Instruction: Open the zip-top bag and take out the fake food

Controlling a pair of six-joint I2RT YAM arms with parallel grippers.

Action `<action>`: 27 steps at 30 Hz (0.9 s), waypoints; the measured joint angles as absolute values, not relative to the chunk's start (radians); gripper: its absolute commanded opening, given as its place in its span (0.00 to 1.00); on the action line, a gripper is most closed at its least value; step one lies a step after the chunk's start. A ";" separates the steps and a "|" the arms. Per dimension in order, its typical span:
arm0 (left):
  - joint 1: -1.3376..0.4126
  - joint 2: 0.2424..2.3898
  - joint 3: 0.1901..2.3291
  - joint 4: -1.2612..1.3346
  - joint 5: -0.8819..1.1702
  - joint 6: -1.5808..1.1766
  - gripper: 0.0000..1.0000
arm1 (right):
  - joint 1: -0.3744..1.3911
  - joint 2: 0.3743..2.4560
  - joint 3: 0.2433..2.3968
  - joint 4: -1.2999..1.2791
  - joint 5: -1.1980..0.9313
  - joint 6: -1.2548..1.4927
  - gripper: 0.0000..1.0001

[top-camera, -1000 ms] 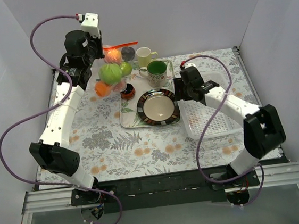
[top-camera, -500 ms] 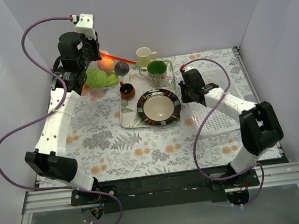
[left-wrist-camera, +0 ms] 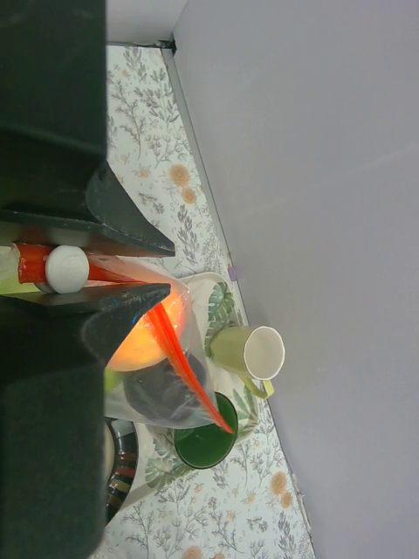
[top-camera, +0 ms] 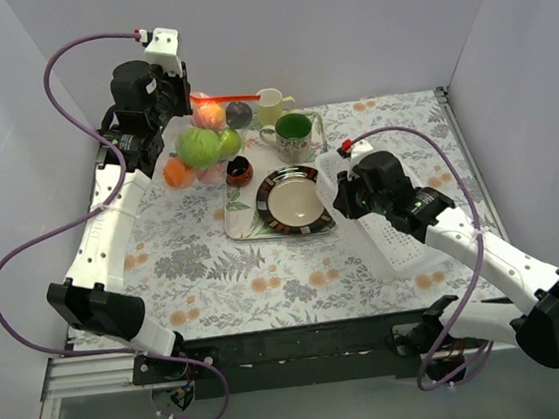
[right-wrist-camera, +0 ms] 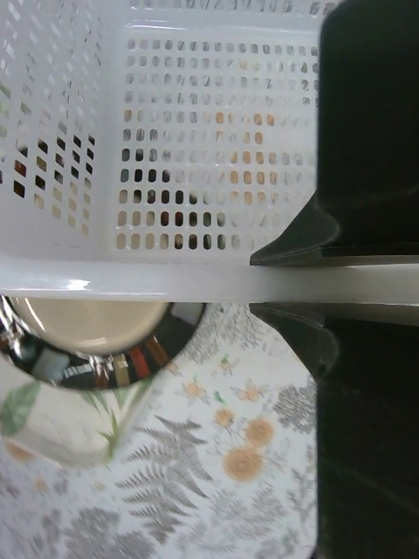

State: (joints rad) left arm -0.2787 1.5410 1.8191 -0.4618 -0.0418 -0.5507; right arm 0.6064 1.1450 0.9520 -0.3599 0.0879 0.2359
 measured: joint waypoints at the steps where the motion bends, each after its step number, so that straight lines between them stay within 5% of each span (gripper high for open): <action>1: -0.279 1.541 1.819 -0.464 -0.041 -0.551 0.04 | 0.629 1.127 0.946 -0.365 0.068 0.227 0.01; 19: -0.279 1.541 1.828 -0.468 -0.035 -0.551 0.04 | 1.346 1.103 0.989 -0.418 -0.126 -0.036 0.01; 27: -0.280 1.541 1.842 -0.483 -0.020 -0.551 0.04 | 1.391 1.154 0.973 -0.387 -0.070 -0.083 0.01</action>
State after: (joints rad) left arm -0.2798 1.5410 1.8416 -0.4831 -0.0204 -0.5514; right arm 1.3911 1.1542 0.9730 -0.3874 -0.0696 -0.0826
